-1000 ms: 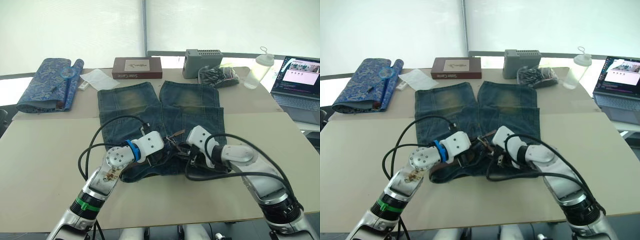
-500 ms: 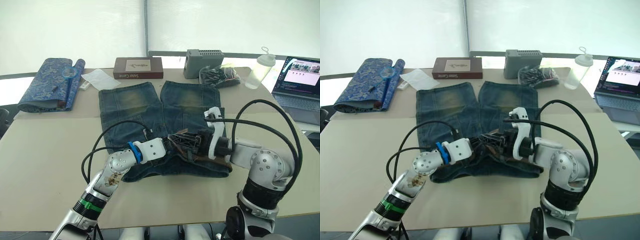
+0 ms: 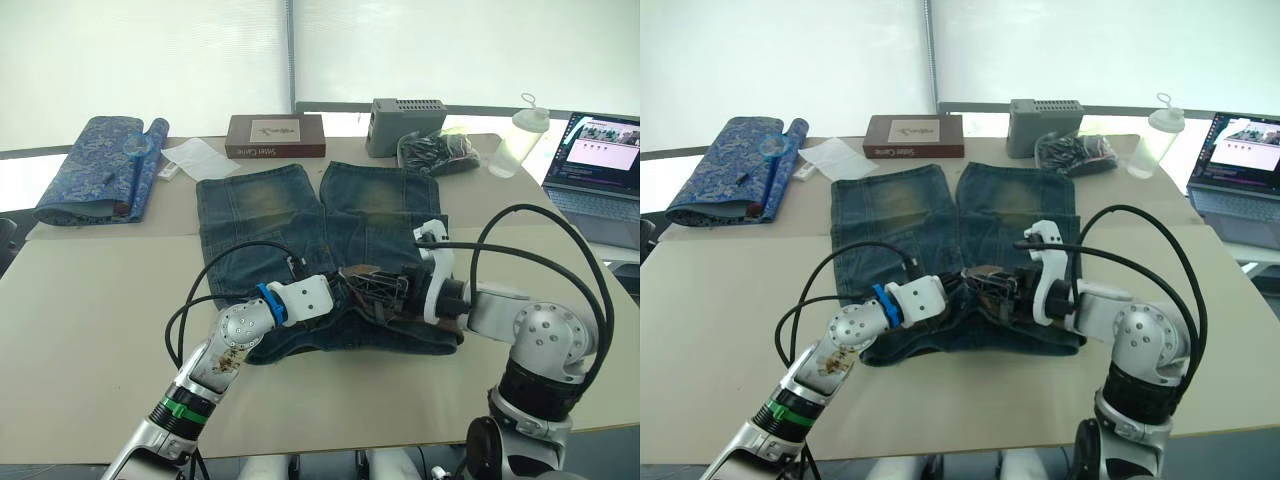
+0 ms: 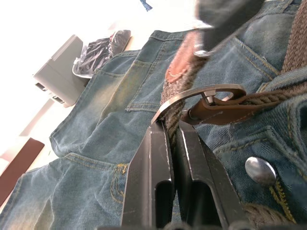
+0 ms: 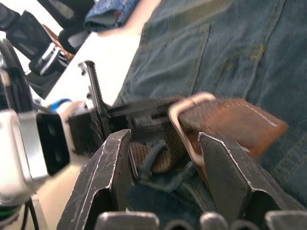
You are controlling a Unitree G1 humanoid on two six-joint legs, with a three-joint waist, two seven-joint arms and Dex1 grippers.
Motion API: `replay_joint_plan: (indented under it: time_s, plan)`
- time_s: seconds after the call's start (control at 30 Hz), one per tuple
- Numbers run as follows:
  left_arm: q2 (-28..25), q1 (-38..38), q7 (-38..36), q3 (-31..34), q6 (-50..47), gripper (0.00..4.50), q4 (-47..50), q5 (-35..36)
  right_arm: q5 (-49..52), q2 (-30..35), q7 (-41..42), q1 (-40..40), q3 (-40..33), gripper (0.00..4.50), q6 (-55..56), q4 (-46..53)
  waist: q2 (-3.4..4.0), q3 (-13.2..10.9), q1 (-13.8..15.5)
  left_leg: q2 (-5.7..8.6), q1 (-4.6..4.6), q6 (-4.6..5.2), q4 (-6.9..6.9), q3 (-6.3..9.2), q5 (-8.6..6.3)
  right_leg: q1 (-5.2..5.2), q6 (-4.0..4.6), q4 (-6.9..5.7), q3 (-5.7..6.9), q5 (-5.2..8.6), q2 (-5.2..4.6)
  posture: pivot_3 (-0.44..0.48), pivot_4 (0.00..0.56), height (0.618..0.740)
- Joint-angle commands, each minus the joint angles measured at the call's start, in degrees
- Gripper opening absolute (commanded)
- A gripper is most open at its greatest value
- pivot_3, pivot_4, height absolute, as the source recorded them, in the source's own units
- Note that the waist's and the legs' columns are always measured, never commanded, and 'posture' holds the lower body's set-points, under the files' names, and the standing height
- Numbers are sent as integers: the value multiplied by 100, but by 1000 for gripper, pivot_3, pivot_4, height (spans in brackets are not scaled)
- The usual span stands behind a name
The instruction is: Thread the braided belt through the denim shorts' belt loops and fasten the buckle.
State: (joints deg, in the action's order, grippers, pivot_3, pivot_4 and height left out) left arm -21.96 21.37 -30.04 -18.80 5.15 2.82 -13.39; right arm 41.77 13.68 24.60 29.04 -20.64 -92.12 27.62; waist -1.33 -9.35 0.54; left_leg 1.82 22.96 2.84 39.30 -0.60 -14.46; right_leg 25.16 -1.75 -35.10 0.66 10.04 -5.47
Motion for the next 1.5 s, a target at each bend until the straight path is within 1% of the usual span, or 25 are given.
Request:
replay_joint_plan:
  time_s: [0.03, 0.23, 0.4, 0.5, 0.6, 0.7, 0.73, 0.77, 0.8, 0.87, 0.93, 1.07, 1.1, 1.13, 1.2, 1.23, 1.3, 1.33, 1.37, 1.43, 1.47, 1.5]
  plan:
    - [19, 68, 56, 147, 196, 0, 173, 61, 209, 100, -54, -71, -32, 2552, -38, 250, 0, 0, -4, 0, -1, 0, 0, 0, 0, -2, -1, 2, 0, 0, -1, 0, 150, 740]
    - [-17, 70, 6, 127, 288, 0, 161, 42, 273, -212, -354, 18, -310, 2552, -38, 66, 0, 0, -37, -9, -3, 0, -1, -1, 0, -1, -2, 1, -2, -1, 12, 0, 150, 740]
    - [-38, 30, -43, 83, 366, 0, 184, 33, 403, -792, -743, 399, -801, 2552, -38, -270, 1, 0, -41, -7, -2, 0, 0, -1, 0, -1, -3, 1, -4, -1, 9, 0, 150, 740]
    - [-44, 21, -59, 76, 393, 0, 208, 14, 496, -939, -937, 586, -994, 2552, -38, -405, 1, 0, -33, -7, 0, 0, 0, 0, 0, 1, -3, 1, -2, -1, 8, 0, 150, 740]
    - [-46, 15, -60, 78, 390, 0, 227, 4, 629, -949, -1055, 658, -1008, 2552, -38, -479, 1, 0, -40, -5, 1, 1, 0, -1, 0, 1, -2, 2, -3, -1, 6, 0, 150, 740]
    - [-60, 11, -59, 76, 405, 0, 241, -13, 687, -924, -1177, 688, -964, 1772, -38, -544, 1, 1, -52, -6, -1, 1, 0, -1, 0, 1, -2, 1, -2, -1, 7, 0, 150, 740]
    - [-68, 5, -60, 78, 412, 0, 249, -16, 701, -910, -1195, 681, -939, 1398, -38, -557, 2, 0, -55, -6, 0, 1, -1, 0, 0, 1, -2, 1, -2, -1, 8, 0, 150, 740]
    - [-79, 1, -64, 77, 432, 0, 256, -19, 715, -896, -1206, 679, -918, 1134, -38, -566, 2, 0, -57, -6, 0, 1, 0, -1, 0, 1, -2, 1, -2, -1, 8, 0, 150, 740]
    - [-91, -3, -73, 76, 449, 0, 262, -16, 725, -884, -1213, 675, -890, 717, -38, -570, 2, 1, -63, -6, 0, 1, -1, -1, 0, 1, -2, 1, -2, -1, 8, 0, 150, 740]
    - [-122, -8, -86, 74, 479, 0, 275, -8, 753, -861, -1244, 678, -831, 20, -38, -577, 2, 0, -69, -6, 0, 1, -1, -1, 0, 1, -3, 1, -2, -1, 8, 0, 150, 740]
    - [-163, -28, -147, 83, 493, 0, 314, 60, 771, -839, -1272, 679, -785, 20, -38, -590, 2, 0, -73, -6, 0, 1, -1, -1, 0, 1, -2, 1, -2, -1, 8, 0, 150, 740]
    - [-280, -177, -537, 301, 328, 1421, 709, 687, 735, -791, -1294, 680, -716, 0, -38, -589, 2, 0, -97, -7, 1, 1, -1, -1, -1, 2, -3, 3, -3, -1, 8, 0, 150, 740]
    - [-329, -229, -643, 386, 212, 1911, 834, 860, 733, -790, -1294, 683, -716, 0, -38, -585, 2, 0, -102, -8, 2, 2, -1, -1, -1, 3, -2, 3, -2, -1, 7, 0, 150, 740]
    - [-382, -300, -778, 517, -74, 2274, 1022, 1145, 742, -797, -1289, 694, -723, 0, -38, -571, 2, 0, -107, -9, 5, 2, -1, 0, -1, 4, -2, 4, -2, -1, 7, 0, 150, 740]
    - [-537, -460, -1062, 721, -657, 3281, 1401, 1664, 772, -793, -1258, 717, -728, 0, -22, -517, 2, 0, -119, -10, 5, 2, -1, 0, -1, 5, -2, 3, -2, -1, 7, 0, 150, 740]
    - [-625, -534, -1194, 790, -914, 3281, 1572, 1863, 788, -784, -1238, 726, -726, 0, -10, -485, 3, 0, -128, -10, 5, 2, -1, 0, -1, 5, -2, 3, -2, -1, 8, 0, 150, 740]
    - [-969, -798, -1538, 1190, -1984, 3281, 2130, 2815, 974, -753, -1107, 778, -776, 0, 6, -343, 4, 0, -138, -12, 3, 2, -1, -1, -1, 4, -3, 4, -3, -1, 10, 0, 150, 740]
    - [-1080, -862, -1613, 1446, -2432, 3281, 2304, 3300, 1045, -674, -1008, 767, -714, 0, 80, -255, 6, -1, -156, -12, 7, 2, -2, 0, -1, 7, -4, 3, -3, 0, 13, 0, 150, 740]
    - [-1162, -895, -1644, 1624, -2756, 3281, 2429, 3640, 1089, -615, -940, 754, -663, 0, 139, -196, 9, -3, -158, -17, 8, 4, -2, 0, -2, 9, -4, 6, -3, 1, 17, 0, 150, 740]
    - [-1335, -855, -1696, 1901, -3324, 2734, 2509, 4168, 1235, -593, -876, 767, -676, 0, 196, -112, 10, -4, -137, -17, 6, 4, -2, 3, -2, 5, -7, 8, 3, 3, 18, 0, 150, 740]
    - [-1385, -752, -1690, 2076, -3679, 2588, 2494, 4518, 1348, -591, -847, 834, -718, 0, 276, -38, 9, -4, -135, -17, 2, 4, -1, 4, -2, 0, -8, 8, 5, 4, 18, 0, 150, 740]
    - [-1405, -625, -1674, 2204, -3979, 2180, 2479, 4827, 1453, -569, -812, 911, -748, 0, 310, 16, 10, -4, -130, -17, 0, 4, -1, 4, -2, -3, -8, 8, 5, 4, 18, 0, 150, 740]
